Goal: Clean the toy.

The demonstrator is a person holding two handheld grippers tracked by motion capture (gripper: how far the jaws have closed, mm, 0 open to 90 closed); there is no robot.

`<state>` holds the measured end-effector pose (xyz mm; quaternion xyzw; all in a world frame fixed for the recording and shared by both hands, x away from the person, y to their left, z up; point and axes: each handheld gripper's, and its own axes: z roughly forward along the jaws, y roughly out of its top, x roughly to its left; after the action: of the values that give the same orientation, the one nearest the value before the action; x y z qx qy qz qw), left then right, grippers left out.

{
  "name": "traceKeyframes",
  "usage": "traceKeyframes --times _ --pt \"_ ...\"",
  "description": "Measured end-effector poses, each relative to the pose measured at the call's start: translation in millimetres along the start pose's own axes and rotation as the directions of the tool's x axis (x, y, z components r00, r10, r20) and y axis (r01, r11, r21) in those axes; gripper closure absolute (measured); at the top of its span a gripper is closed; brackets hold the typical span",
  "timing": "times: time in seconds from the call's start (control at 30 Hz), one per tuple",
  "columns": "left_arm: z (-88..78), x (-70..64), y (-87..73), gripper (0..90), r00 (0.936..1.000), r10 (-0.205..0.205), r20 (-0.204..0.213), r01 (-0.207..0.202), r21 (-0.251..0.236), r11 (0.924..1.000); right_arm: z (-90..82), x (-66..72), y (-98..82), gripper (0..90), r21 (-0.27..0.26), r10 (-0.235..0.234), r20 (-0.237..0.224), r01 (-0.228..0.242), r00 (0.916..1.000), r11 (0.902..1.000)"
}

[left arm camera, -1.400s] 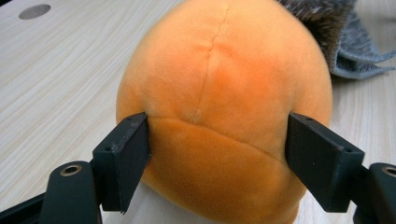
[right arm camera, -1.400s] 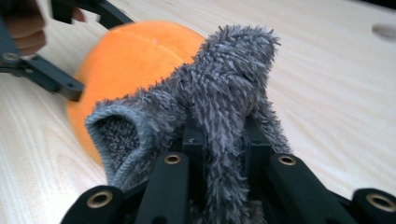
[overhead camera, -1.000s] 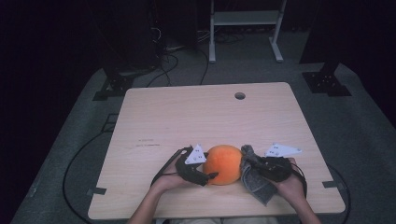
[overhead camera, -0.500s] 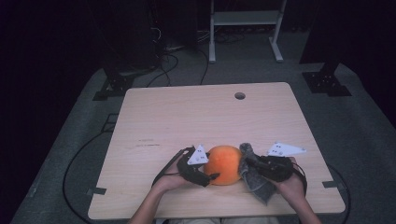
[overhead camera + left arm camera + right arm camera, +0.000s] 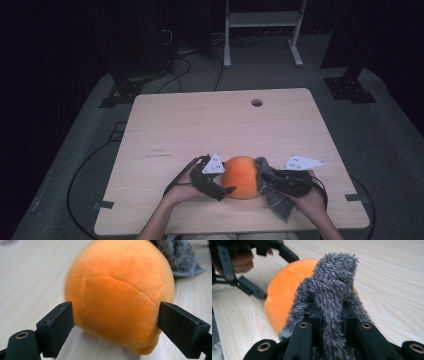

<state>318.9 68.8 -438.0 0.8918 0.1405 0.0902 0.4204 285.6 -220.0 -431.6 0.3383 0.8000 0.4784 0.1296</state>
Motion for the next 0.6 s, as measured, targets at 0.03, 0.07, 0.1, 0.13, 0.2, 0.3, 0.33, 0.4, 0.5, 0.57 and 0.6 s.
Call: traceKeyframes --times 0.03,0.07,0.1,0.13,0.2,0.3,0.33,0.4,0.5,0.57,0.6 --pt "0.8 -0.6 -1.0 17.1 1.0 0.004 0.002 -0.004 -0.011 0.9999 0.5 0.0 -0.4 74.2 0.0 0.0 0.003 0.0 1.0 1.0" --pt "0.6 -0.6 -1.4 19.0 0.9999 0.013 0.004 -0.013 -0.016 0.9998 0.9 -1.0 -0.9 74.1 0.004 -0.003 0.005 0.003 1.0 1.0" --pt "0.0 -0.5 -1.7 21.6 0.9998 0.019 0.005 -0.019 -0.019 0.9997 1.0 -2.6 -1.8 74.0 0.005 0.004 0.005 -0.004 1.0 1.0" --pt "-0.3 -0.4 -2.0 23.3 0.9998 0.018 0.004 -0.018 -0.02 0.9996 1.1 -5.3 -2.7 73.9 0.008 0.013 0.008 -0.014 0.9999 0.9999" --pt "-0.6 -0.6 -2.8 24.9 0.9999 0.017 0.001 -0.017 -0.022 0.9996 1.3 -10.6 -4.7 73.9 0.031 0.033 0.035 -0.034 0.9989 0.999" --pt "-1.9 -2.9 -1.8 27.6 0.9993 0.033 -0.014 -0.034 -0.019 0.9992 -1.4 -15.2 -5.3 74.4 0.058 0.037 0.065 -0.041 0.9972 0.9975" --pt "-2.6 -3.6 -0.4 28.8 0.9991 0.036 -0.02 -0.037 -0.024 0.999 -4.6 -13.6 -2.6 74.6 0.048 0.025 0.071 -0.028 0.9972 0.9985" --pt "-4.3 -4.9 4.1 30.2 0.9988 0.038 -0.033 -0.039 -0.044 0.9983 -12.6 -5.6 6.6 74.9 -0.002 0.007 0.041 -0.007 0.9991 1.0" --pt "-3.8 -10.0 12.5 30.6 0.9988 0.034 -0.035 -0.037 -0.076 0.9964 -21.2 14.4 21.9 75.0 -0.067 -0.057 -0.025 0.056 0.998 0.9962" --pt "-2.6 -16.3 16.9 30.7 0.9976 0.066 -0.022 -0.068 -0.087 0.9939 -21.2 26.0 27.9 74.7 -0.093 -0.094 -0.06 0.088 0.9938 0.9917" --pt "-2.4 -18.8 17.9 29.9 0.9961 0.087 -0.018 -0.088 -0.088 0.9922 -18.1 29.2 28.9 74.6 -0.084 -0.11 -0.048 0.106 0.9927 0.9908"
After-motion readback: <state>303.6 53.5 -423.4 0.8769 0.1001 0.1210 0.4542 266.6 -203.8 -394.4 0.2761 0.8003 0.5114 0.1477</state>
